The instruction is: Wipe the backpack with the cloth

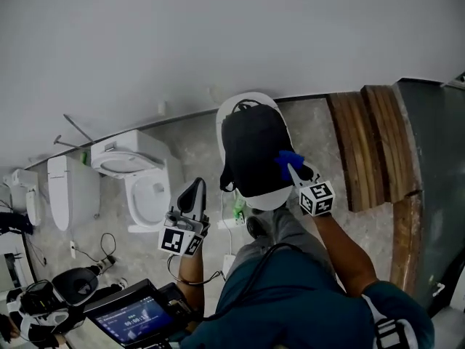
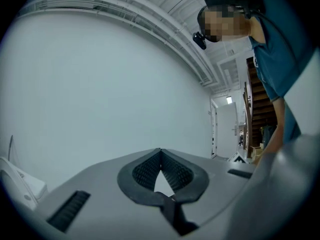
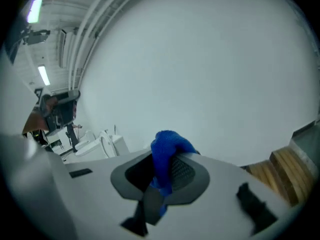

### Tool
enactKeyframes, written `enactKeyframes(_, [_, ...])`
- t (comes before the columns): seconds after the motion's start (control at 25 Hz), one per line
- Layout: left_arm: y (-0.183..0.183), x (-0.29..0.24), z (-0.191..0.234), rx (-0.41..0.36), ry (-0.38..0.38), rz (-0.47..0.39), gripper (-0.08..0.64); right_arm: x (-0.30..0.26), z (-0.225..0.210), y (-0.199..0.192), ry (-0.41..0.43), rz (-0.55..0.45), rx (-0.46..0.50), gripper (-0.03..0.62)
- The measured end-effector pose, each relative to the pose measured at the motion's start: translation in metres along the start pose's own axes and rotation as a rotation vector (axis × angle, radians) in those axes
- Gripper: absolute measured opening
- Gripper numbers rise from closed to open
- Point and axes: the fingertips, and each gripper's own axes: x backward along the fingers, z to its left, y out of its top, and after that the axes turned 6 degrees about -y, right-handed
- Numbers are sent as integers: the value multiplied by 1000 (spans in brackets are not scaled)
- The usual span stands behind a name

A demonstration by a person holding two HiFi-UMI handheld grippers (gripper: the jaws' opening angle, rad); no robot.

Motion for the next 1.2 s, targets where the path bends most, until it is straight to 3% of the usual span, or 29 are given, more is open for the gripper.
enactKeyframes(0.28, [52, 34, -23, -50, -30, -70, 3, 114, 46, 167, -5, -407, 195, 51])
enactKeyframes(0.4, [69, 39, -39, -74, -43, -69, 5, 165, 66, 212, -15, -540, 264, 51])
enactKeyframes(0.52, [90, 50, -59, -90, -44, -66, 5, 212, 84, 239, -32, -611, 294, 51])
enactKeyframes(0.84, [122, 93, -122, -171, -10, -69, 4, 298, 88, 243, -43, -651, 256, 51])
enactKeyframes(1.04, [115, 122, -180, -188, 5, -70, 4, 354, 83, 211, -32, -654, 253, 51])
enactKeyframes(1.2, [100, 152, -250, -197, 6, -84, 4, 411, 82, 172, -9, -652, 247, 51])
